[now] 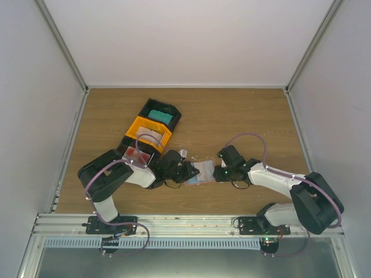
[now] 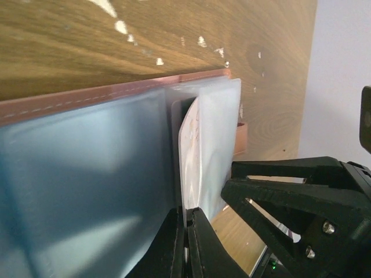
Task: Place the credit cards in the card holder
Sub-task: Insert the credit card into the card holder.
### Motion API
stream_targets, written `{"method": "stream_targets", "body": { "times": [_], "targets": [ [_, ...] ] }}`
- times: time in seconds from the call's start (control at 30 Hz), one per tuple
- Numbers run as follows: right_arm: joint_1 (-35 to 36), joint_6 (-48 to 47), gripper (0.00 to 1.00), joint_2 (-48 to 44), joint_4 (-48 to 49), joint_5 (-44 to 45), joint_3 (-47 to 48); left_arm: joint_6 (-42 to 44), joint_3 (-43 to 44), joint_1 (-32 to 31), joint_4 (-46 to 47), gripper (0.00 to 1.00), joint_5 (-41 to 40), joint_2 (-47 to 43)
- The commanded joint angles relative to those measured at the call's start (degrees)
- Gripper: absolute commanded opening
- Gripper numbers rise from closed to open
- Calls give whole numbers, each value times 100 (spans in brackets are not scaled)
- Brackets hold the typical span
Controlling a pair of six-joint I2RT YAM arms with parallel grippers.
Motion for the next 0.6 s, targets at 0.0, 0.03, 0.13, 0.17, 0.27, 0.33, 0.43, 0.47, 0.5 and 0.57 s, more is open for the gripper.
{"method": "stream_targets", "body": {
  "times": [0.0,0.03,0.13,0.17,0.27,0.33,0.43,0.47,0.5,0.57],
  "targets": [
    [8,71,26,130,-259,33,-218,-17,-283,-31,-283,0,-481,-130],
    [9,70,26,139,-247,47,-218,11,-258,-31,-289,0,-490,-112],
    [11,68,26,176,-203,40,-222,157,-44,-24,-290,0,-374,115],
    [9,69,26,202,-190,32,-219,165,-8,-30,-253,0,-310,199],
    [9,63,26,248,-155,12,-213,138,23,-37,-135,0,-216,361],
    [9,61,26,258,-142,-7,-218,119,19,-40,-140,0,-192,404],
    [9,54,26,261,-132,-42,-226,72,-28,-60,-76,0,-108,413],
    [13,52,26,268,-129,-50,-226,56,-34,-84,-71,0,-77,415],
    [7,50,26,267,-117,-63,-227,26,-26,-110,-81,0,-57,421],
    [9,52,26,291,-89,-112,-235,-64,-17,-163,-112,0,0,449]
  ]
}}
